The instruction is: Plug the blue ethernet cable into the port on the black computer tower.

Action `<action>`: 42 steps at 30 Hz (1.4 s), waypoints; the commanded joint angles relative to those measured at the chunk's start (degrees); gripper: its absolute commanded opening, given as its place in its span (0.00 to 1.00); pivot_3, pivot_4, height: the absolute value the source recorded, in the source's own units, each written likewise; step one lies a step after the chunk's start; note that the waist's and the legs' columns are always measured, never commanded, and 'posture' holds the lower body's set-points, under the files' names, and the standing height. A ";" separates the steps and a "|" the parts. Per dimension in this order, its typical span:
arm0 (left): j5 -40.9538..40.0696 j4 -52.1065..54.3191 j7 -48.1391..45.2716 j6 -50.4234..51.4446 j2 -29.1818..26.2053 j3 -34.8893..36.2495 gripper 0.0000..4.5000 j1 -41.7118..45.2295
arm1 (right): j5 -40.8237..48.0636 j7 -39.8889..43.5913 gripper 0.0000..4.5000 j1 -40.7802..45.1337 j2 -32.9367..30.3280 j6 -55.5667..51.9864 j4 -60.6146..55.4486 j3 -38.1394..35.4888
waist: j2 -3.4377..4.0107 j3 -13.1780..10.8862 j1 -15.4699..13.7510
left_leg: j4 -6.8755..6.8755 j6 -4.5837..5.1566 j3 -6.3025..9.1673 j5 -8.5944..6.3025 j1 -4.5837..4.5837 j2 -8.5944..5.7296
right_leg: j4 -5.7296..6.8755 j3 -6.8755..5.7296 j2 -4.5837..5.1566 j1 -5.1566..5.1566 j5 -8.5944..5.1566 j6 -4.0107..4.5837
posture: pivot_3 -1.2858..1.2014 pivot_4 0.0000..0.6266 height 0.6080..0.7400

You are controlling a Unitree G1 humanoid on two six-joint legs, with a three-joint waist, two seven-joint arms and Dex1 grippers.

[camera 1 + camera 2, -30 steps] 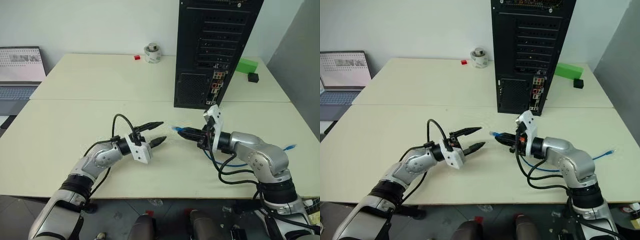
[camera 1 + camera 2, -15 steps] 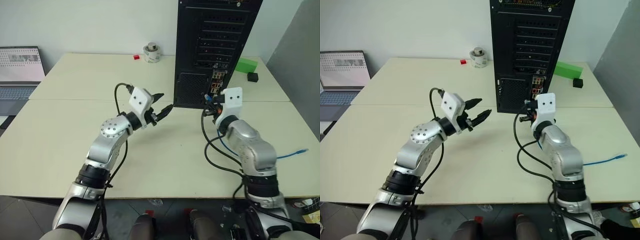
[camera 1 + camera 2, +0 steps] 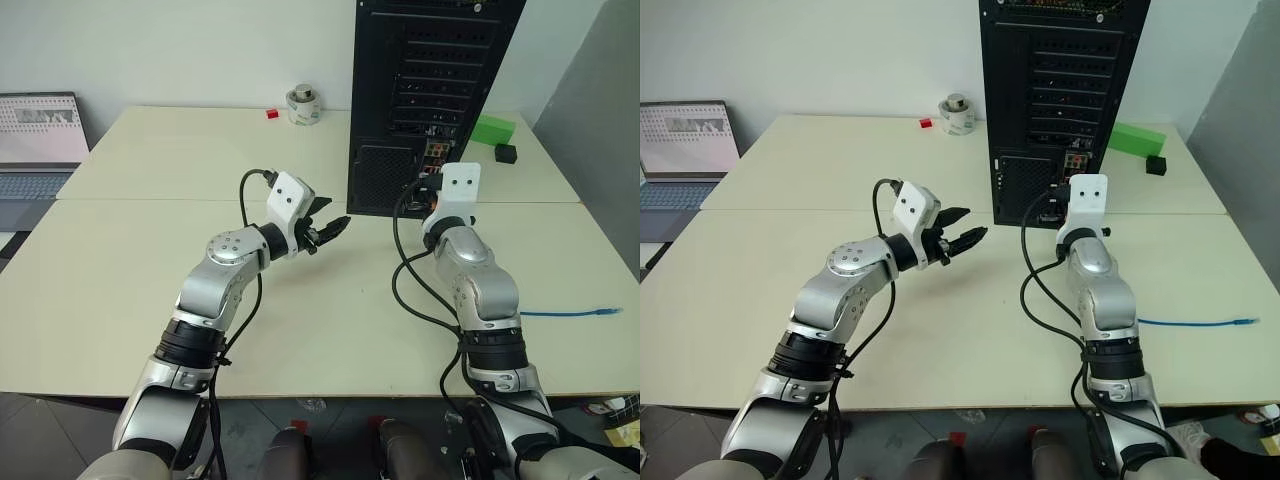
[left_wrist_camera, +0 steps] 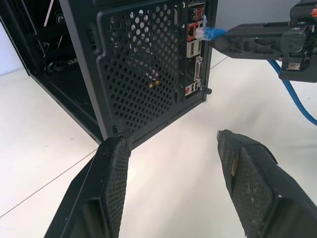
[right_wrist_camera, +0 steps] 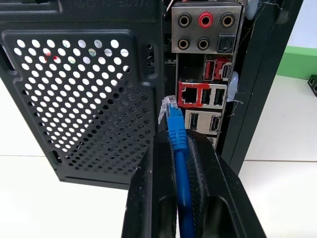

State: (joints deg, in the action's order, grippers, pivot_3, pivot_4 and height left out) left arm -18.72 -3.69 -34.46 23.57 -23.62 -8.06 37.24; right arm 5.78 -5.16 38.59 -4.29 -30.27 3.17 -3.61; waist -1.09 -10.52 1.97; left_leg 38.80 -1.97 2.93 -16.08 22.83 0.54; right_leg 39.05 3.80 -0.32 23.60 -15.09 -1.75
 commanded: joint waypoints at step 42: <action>1.98 4.58 -6.17 -0.24 0.19 1.84 0.65 0.37 | 0.35 -2.87 0.00 6.05 1.13 4.78 7.53 -5.24 | 0.00 0.00 -0.07 | -0.02 0.00 -0.02 0.00 0.02 -0.01 | -0.02 0.04 0.01 0.02 0.00 0.00 | 0.52 0.24 1.00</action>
State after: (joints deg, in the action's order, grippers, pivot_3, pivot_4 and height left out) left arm -16.93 -1.05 -40.26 24.50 -23.40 -6.96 36.71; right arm 5.90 -7.03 42.78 -3.23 -25.68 11.60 -7.86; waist -1.09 -10.52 1.90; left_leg 38.78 -1.97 2.91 -16.08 22.85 0.54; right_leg 39.03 3.83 -0.31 23.62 -15.09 -1.75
